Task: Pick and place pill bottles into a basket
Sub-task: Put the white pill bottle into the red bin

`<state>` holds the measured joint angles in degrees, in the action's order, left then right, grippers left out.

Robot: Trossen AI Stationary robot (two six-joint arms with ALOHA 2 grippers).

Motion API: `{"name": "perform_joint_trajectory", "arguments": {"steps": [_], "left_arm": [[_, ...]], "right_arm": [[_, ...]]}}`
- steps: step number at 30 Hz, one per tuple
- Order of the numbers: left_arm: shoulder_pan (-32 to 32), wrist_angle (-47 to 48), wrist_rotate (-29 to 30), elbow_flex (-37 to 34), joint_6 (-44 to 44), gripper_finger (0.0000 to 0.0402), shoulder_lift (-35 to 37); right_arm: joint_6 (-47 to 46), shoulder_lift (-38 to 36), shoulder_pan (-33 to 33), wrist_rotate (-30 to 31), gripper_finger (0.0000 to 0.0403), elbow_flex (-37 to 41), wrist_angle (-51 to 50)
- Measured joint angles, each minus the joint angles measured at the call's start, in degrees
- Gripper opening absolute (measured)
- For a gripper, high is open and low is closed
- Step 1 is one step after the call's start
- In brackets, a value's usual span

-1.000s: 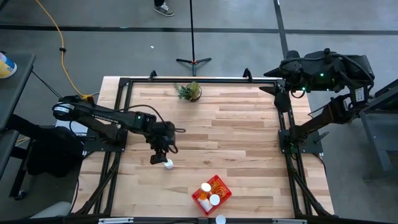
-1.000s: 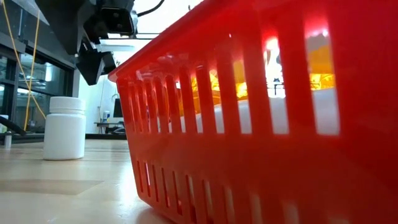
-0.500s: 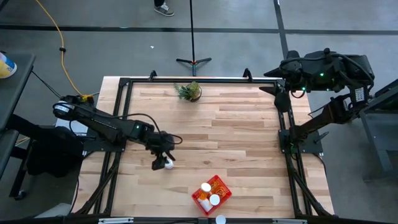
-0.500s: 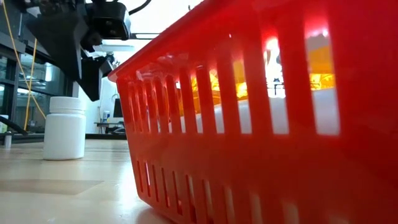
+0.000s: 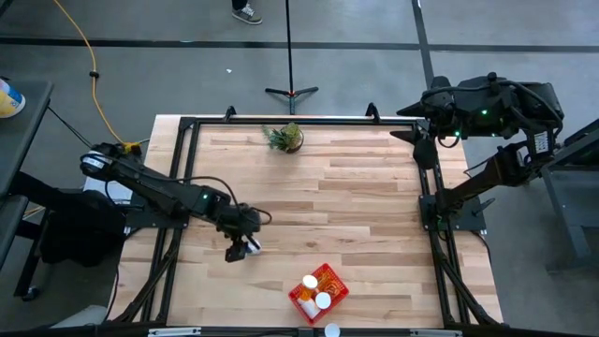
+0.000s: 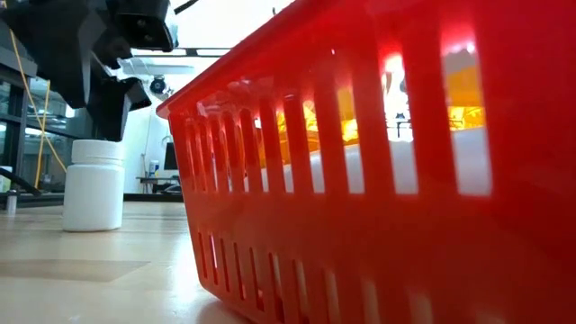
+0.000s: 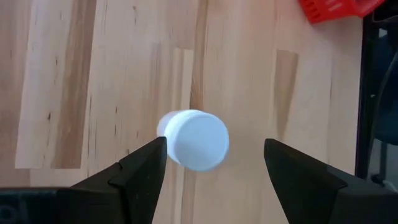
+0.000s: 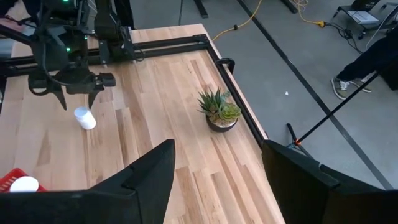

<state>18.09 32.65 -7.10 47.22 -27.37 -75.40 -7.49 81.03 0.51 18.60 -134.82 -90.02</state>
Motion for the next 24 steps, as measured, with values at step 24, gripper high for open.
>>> {"name": "perform_joint_trajectory", "arguments": {"steps": [24], "left_arm": [[1.83, 0.01, 5.4, 0.02, -1.38, 0.0303, -1.44]], "right_arm": [[0.0, 0.0, 0.0, -1.03, 0.0232, 0.0, 0.0]]}}
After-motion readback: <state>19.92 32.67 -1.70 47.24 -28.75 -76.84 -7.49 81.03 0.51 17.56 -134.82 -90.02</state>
